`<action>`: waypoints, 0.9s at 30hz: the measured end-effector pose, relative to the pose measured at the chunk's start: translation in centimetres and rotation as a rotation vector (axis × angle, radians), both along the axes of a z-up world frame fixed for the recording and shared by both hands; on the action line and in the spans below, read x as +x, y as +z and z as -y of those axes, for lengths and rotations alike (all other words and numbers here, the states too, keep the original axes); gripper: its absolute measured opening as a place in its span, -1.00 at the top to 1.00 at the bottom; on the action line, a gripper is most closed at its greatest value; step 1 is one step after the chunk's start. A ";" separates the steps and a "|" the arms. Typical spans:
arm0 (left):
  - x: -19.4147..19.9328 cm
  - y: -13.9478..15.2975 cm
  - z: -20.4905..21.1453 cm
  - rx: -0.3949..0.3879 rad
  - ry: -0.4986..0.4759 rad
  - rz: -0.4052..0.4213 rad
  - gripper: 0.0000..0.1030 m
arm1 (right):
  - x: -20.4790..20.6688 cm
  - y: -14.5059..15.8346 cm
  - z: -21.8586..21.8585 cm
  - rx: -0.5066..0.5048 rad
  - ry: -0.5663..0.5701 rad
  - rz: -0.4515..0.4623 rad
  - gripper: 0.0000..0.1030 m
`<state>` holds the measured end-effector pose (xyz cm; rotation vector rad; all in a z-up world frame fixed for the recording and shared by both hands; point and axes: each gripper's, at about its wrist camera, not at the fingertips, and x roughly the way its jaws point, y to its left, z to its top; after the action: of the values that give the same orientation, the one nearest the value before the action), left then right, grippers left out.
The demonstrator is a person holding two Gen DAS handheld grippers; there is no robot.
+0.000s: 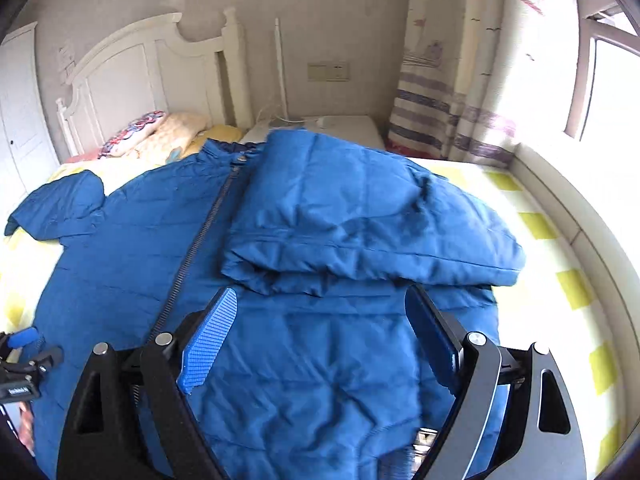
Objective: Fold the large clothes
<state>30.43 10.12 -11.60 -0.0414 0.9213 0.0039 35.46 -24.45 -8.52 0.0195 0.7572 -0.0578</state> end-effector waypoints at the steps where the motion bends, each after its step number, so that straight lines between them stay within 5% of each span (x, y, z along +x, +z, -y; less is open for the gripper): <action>1: -0.2 0.3 0.7 0.007 -0.032 0.013 -0.95 | 0.0 -0.8 1.4 -0.009 -0.039 -0.027 -0.60; 4: -0.8 2.0 3.3 -0.058 -0.148 0.089 -0.95 | -0.4 -2.6 5.4 0.086 -0.140 -0.078 -0.60; 6: 0.2 3.0 6.2 -0.045 -0.193 0.062 -0.95 | -0.8 -3.3 8.0 0.217 -0.214 -0.069 -0.53; 9: 2.5 4.5 12.1 0.110 -0.263 0.125 -0.95 | -2.2 -4.2 11.1 0.392 -0.291 -0.022 -0.27; 12: 5.8 5.1 19.2 0.310 -0.377 0.223 -0.94 | -2.0 -4.2 10.9 0.369 -0.303 -0.031 -0.21; 15: 9.0 5.3 25.4 0.404 -0.498 0.289 -0.70 | -1.5 -4.0 10.2 0.317 -0.301 -0.054 -0.23; 20: 12.9 3.0 32.9 0.564 -0.645 0.269 -0.37 | -1.6 -4.0 10.2 0.300 -0.303 -0.060 -0.22; 21: 13.4 2.6 33.6 0.566 -0.666 0.261 -0.17 | -1.6 -4.0 10.2 0.295 -0.303 -0.063 -0.22; 24: 14.3 3.1 32.9 0.466 -0.645 0.249 1.00 | -1.5 -4.1 10.4 0.305 -0.301 -0.059 -0.23; 27: 14.8 5.3 28.1 0.203 -0.502 0.258 1.00 | -1.7 -4.2 10.6 0.319 -0.299 -0.053 -0.23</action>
<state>45.19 -17.99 -6.28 0.3708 0.6499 -0.3662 33.80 -35.00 -12.68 0.4371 0.8056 -0.2223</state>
